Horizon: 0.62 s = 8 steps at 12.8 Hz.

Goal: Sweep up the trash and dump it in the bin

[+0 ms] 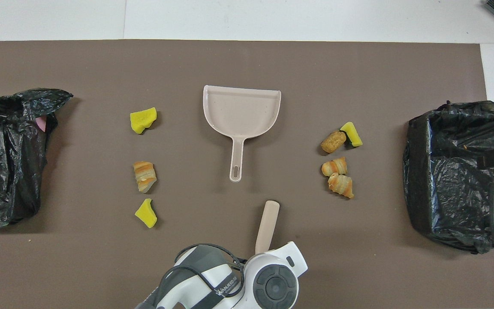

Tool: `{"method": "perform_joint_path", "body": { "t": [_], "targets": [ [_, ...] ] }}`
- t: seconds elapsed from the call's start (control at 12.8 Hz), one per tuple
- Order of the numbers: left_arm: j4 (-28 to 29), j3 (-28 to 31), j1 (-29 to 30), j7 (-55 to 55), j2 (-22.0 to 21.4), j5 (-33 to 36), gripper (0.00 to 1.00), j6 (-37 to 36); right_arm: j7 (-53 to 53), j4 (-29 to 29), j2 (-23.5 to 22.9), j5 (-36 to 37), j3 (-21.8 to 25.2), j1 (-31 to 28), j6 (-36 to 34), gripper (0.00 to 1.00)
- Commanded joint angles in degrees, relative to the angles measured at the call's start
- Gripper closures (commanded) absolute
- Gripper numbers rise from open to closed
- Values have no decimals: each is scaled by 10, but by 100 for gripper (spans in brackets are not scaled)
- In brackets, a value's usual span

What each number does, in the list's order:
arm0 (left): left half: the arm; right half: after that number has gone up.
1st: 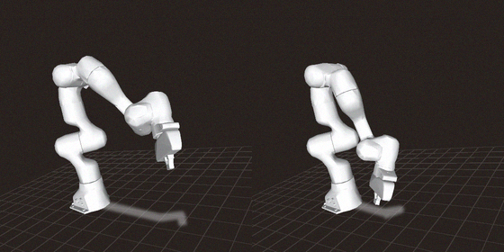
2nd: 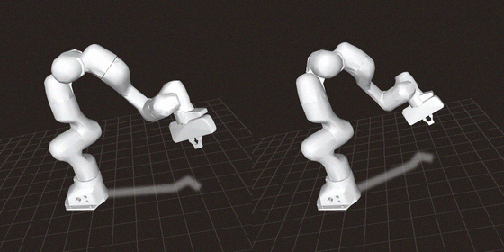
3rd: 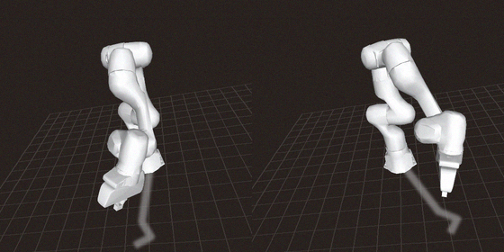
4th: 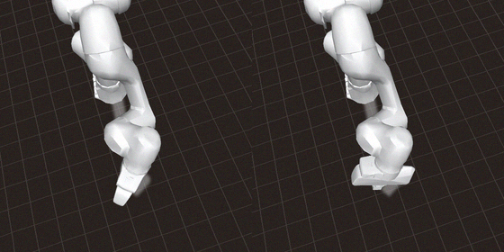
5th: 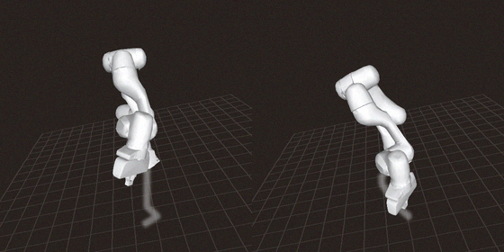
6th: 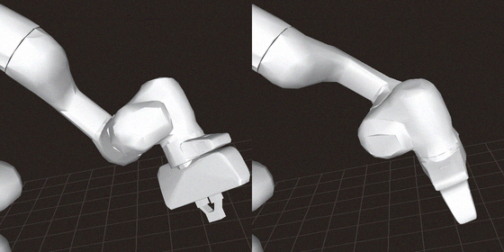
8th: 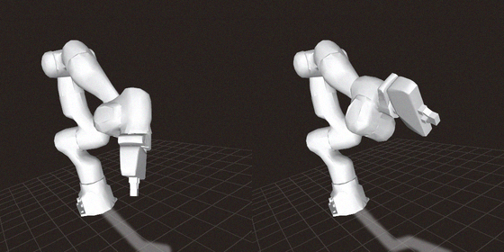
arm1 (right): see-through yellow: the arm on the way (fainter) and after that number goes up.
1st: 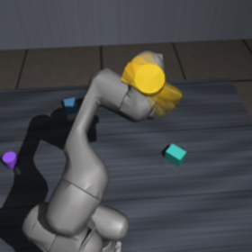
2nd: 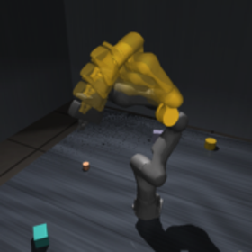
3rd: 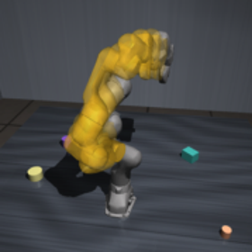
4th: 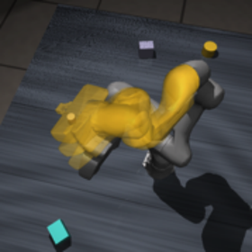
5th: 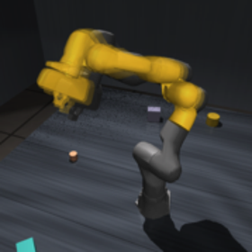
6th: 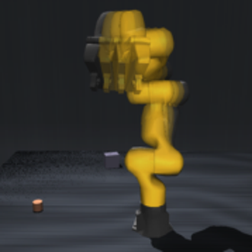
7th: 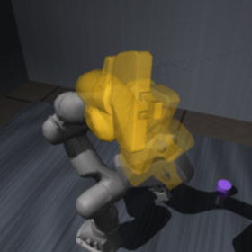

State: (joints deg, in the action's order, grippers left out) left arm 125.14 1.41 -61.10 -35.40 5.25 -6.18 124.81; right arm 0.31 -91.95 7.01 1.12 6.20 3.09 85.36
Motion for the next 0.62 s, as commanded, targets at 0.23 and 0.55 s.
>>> {"method": "perform_joint_path", "body": {
  "t": [0.23,0.55],
  "targets": [
    [-38,12,68,-6,-69,-1,100,-193,15,-14,13,3,-3,0,0,0],
    [-47,13,130,-31,-93,20,100,-289,-47,-13,2,-2,-14,40,2,0]
  ]
}}
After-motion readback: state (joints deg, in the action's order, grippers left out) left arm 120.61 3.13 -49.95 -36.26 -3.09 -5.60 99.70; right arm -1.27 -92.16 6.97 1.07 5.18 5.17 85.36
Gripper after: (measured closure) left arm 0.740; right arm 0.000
